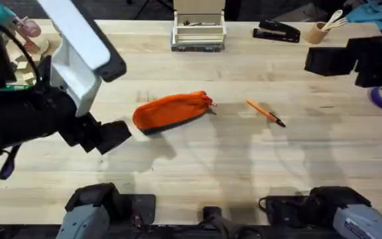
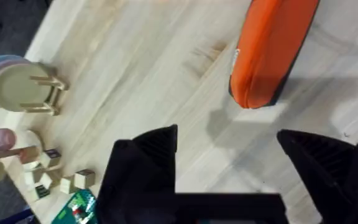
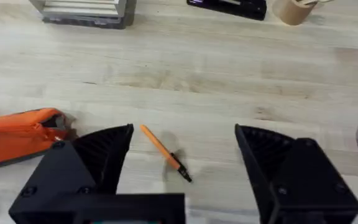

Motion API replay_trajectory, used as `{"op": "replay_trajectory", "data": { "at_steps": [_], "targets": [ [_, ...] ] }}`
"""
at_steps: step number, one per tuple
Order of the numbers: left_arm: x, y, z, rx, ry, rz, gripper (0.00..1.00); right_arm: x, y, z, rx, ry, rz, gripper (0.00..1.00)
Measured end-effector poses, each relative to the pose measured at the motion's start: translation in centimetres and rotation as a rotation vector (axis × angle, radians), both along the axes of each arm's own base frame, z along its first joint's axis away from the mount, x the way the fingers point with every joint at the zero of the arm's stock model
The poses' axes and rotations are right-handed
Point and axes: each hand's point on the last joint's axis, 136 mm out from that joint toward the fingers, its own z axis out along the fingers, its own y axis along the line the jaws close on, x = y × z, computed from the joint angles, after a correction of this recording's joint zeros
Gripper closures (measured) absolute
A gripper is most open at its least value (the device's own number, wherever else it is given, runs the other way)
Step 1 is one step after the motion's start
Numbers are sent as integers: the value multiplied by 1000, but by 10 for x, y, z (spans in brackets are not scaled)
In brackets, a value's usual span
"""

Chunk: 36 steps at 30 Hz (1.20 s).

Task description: Unzip the bag, pick up the pens from the table one at a time and place them inside, then zip the bag closed.

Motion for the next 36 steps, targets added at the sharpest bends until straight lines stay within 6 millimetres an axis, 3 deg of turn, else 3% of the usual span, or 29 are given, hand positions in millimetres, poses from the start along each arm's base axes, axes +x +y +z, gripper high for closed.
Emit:
{"op": "replay_trajectory", "data": {
  "at_steps": [1, 5, 12, 25, 36],
  "targets": [
    [-2, 4, -10, -11, 13, -8, 8, 0, 0, 0, 0, 0, 0, 5],
    [-2, 10, -20, -30, 15, -16, 8, 0, 0, 0, 0, -1, 0, 5],
    [17, 17, -37, -123, 28, -48, 8, 0, 0, 0, 0, 0, 0, 4],
    [45, 3, -63, -338, 102, -138, 8, 0, 0, 0, 0, 0, 0, 3],
    [46, -11, -77, -409, 179, -176, 8, 0, 0, 0, -1, 0, 0, 4]
  ]
}}
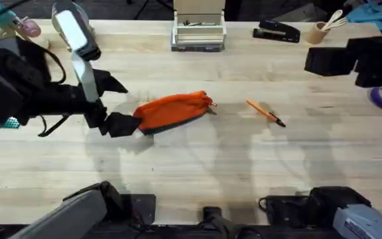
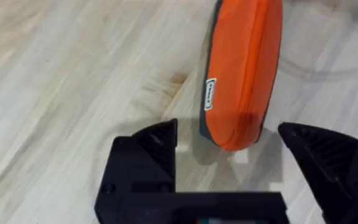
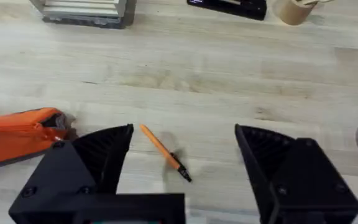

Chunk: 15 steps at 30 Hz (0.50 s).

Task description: Unzip the bag, pick up the pens from the table one at a time and place them inside, then zip the bag closed.

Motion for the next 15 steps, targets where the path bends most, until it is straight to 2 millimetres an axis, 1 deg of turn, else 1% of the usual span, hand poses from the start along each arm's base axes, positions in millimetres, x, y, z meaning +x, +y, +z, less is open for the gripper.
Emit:
{"op": "replay_trajectory", "data": {
  "at_steps": [7, 12, 13, 14, 15],
  "targets": [
    [-1, -12, -19, -35, 87, -48, 7, 0, 0, 0, 0, 0, 0, 4],
    [-1, -15, -27, -49, 127, -62, 19, 0, 0, 0, 0, 0, 0, 5],
    [-2, -16, -28, -51, 131, -66, 88, 0, 0, 0, 0, 0, 0, 5],
    [-2, -17, -29, -50, 133, -70, 178, 0, 0, 0, 0, 0, 0, 6],
    [-2, -18, -29, -51, 134, -74, 305, 0, 0, 0, 0, 0, 0, 5]
  ]
}}
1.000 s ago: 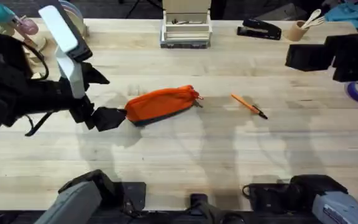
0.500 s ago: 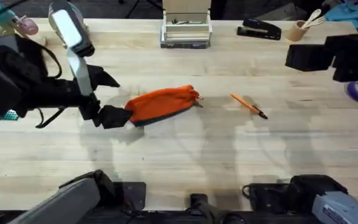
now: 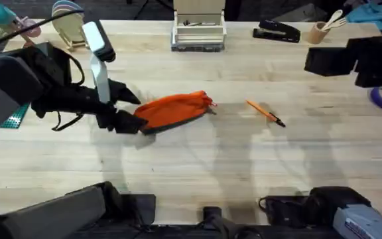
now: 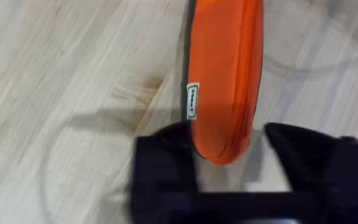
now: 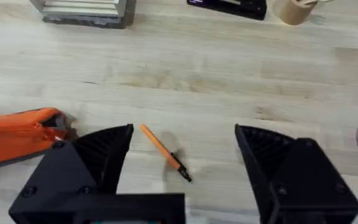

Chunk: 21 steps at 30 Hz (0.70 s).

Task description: Unzip the bag, pick up the pens from the table one at a time and place them inside, then zip the bag closed.

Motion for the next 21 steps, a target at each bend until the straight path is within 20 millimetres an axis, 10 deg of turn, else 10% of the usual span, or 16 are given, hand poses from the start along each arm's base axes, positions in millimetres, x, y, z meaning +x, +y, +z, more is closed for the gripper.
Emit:
{"op": "replay_trajectory", "data": {
  "at_steps": [2, 3, 12, 21],
  "targets": [
    [0, -2, 0, 0, -1, -7, 578, 0, 0, 0, 0, 0, 0, 5],
    [0, -3, -1, 4, -3, -16, 933, 0, 0, 0, 0, 0, 0, 4],
    [-1, -3, -2, 3, -1, -17, 956, 0, 10, 1, 57, 2, 28, 4],
    [-1, -3, -2, 3, -1, -17, 956, 10, 64, -24, 282, 148, 262, 4]
  ]
}}
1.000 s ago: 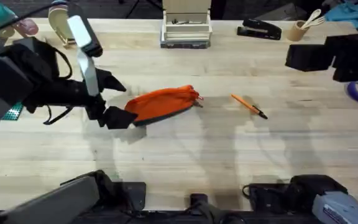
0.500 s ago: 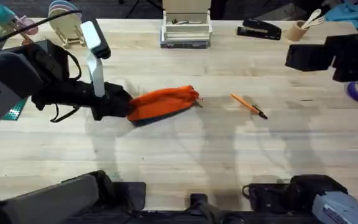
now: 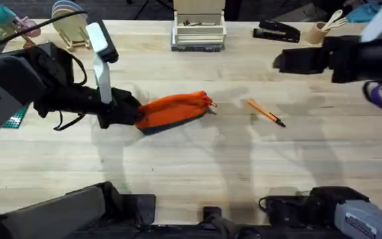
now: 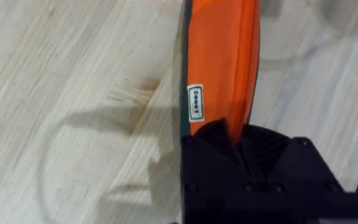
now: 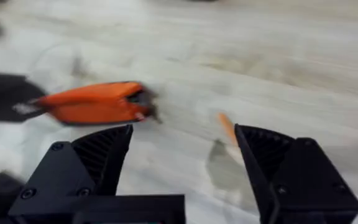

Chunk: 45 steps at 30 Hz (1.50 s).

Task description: Unzip the bag, pick up the pens from the table one at a time and place them inside, then zip the bag closed.

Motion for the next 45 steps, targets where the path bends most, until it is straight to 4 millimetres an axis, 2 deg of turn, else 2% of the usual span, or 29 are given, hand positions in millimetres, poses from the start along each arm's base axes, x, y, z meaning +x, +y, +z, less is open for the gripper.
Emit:
{"op": "replay_trajectory", "data": {
  "at_steps": [6, 17, 30, 45],
  "targets": [
    [0, 0, 0, 0, 0, 0, 958, 0, 31, -12, 90, 54, 184, 4],
    [0, 0, 0, 0, 0, 0, 958, -9, 73, -30, 116, 121, 371, 4],
    [0, 0, 0, 0, 0, 0, 958, -9, 80, -34, 74, 82, 447, 5],
    [0, 0, 0, 0, 0, 0, 958, -3, 114, -83, -28, 147, 611, 5]
  ]
}}
